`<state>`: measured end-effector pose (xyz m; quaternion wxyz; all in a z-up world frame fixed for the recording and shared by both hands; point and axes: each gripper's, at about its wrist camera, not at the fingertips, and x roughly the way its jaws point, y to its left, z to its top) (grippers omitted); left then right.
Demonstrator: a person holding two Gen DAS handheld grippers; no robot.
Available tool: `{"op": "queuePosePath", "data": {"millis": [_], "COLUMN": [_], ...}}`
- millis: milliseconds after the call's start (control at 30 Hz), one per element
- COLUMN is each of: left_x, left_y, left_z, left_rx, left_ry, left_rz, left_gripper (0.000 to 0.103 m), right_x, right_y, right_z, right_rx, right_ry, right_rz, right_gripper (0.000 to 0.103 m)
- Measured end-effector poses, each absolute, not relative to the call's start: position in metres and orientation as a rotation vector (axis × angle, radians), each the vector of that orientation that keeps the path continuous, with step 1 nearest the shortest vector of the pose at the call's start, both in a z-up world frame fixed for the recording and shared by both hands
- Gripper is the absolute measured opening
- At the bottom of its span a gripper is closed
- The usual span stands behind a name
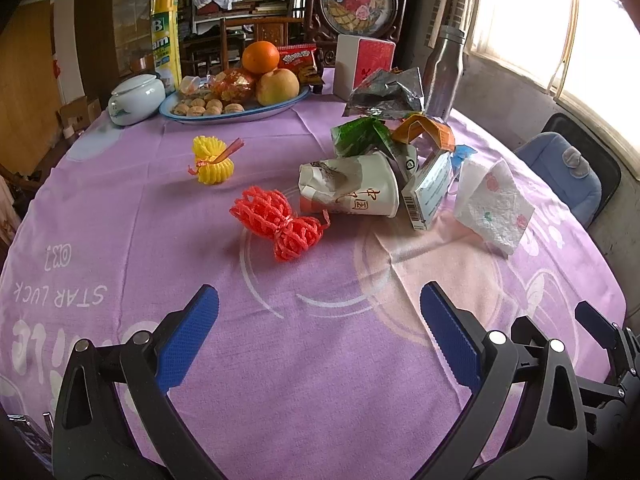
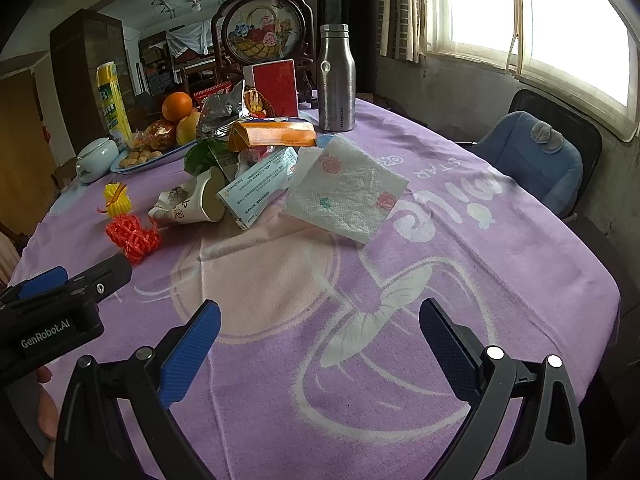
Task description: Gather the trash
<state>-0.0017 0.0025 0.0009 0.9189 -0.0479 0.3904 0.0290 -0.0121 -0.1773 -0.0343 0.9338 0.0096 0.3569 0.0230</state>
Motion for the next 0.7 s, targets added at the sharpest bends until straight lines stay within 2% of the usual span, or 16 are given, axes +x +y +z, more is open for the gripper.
{"op": "queuePosePath", "data": {"millis": [700], "left_x": [-0.0023], "left_y": [0.0004], "left_z": [-0.0009], "left_rx": [-0.097], "left_ry": [0.805], "left_rz": [0.057], "left_gripper": [0.096], "right_x": [-0.0136], "right_y": [-0.1756], "right_z": [-0.0372], "right_rx": [0.016], "right_ry": [0.734], "right_rz": [0.051], "right_gripper": [0.098]}}
